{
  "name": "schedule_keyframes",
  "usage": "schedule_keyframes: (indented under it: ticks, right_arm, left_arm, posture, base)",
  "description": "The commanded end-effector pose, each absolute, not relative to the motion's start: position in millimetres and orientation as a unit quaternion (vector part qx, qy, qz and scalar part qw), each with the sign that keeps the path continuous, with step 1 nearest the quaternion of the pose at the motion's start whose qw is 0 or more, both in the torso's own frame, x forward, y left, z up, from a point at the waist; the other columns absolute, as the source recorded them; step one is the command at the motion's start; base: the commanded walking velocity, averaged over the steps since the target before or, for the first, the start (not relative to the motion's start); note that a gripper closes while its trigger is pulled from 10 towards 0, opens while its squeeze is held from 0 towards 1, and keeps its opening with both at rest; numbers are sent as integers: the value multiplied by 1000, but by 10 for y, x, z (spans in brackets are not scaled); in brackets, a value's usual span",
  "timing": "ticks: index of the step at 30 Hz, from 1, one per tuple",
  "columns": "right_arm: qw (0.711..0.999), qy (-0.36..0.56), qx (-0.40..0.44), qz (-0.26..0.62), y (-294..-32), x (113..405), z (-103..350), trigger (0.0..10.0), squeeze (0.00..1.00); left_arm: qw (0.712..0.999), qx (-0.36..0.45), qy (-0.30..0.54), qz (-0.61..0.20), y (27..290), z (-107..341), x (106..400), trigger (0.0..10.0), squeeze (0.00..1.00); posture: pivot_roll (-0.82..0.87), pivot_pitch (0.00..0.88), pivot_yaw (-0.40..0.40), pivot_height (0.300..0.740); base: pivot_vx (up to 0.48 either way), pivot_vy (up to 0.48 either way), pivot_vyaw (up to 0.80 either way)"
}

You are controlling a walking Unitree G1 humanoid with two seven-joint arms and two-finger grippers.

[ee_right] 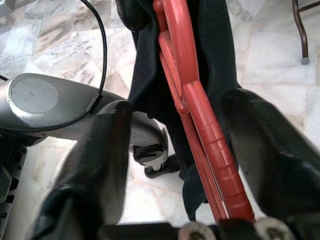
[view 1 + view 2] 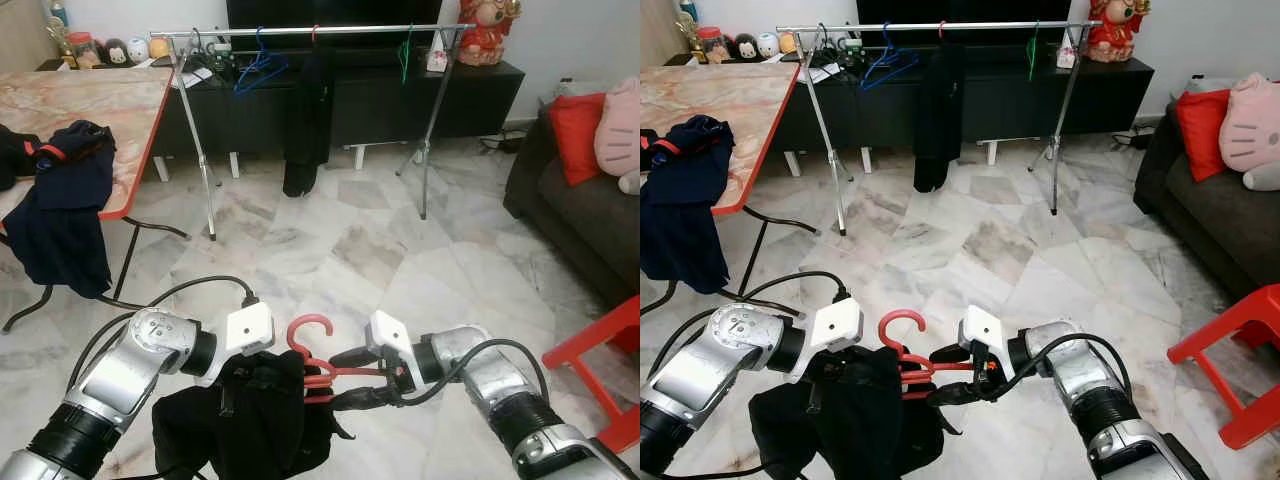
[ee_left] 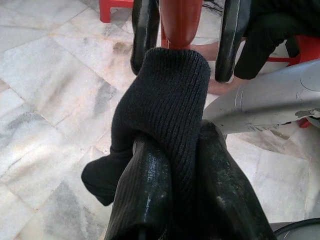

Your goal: Hang hanger

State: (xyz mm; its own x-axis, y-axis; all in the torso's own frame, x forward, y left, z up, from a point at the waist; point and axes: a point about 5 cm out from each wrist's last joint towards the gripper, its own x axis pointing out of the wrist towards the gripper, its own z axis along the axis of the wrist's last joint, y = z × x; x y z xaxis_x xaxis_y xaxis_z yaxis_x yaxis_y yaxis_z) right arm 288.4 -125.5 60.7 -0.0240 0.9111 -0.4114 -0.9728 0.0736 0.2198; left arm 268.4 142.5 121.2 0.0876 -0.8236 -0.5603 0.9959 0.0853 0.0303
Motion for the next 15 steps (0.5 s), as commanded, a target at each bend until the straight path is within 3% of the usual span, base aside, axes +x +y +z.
schedule_keyframes:
  ticks: [1,15]
  right_arm:
    - [703,225,-62,672,-1270,2890,608,0,0]
    - [710,226,-57,664,-1261,2885,571,0,0]
  left_arm:
    - [705,221,182,-648,1364,1334,2714,10000,0]
    - [706,218,181,-649,1358,1329,2714,10000,0]
  posture:
    - [-51,0,-67,740]
    - [-49,0,-66,740]
  base:
    - [0,0,0]
    - [0,0,0]
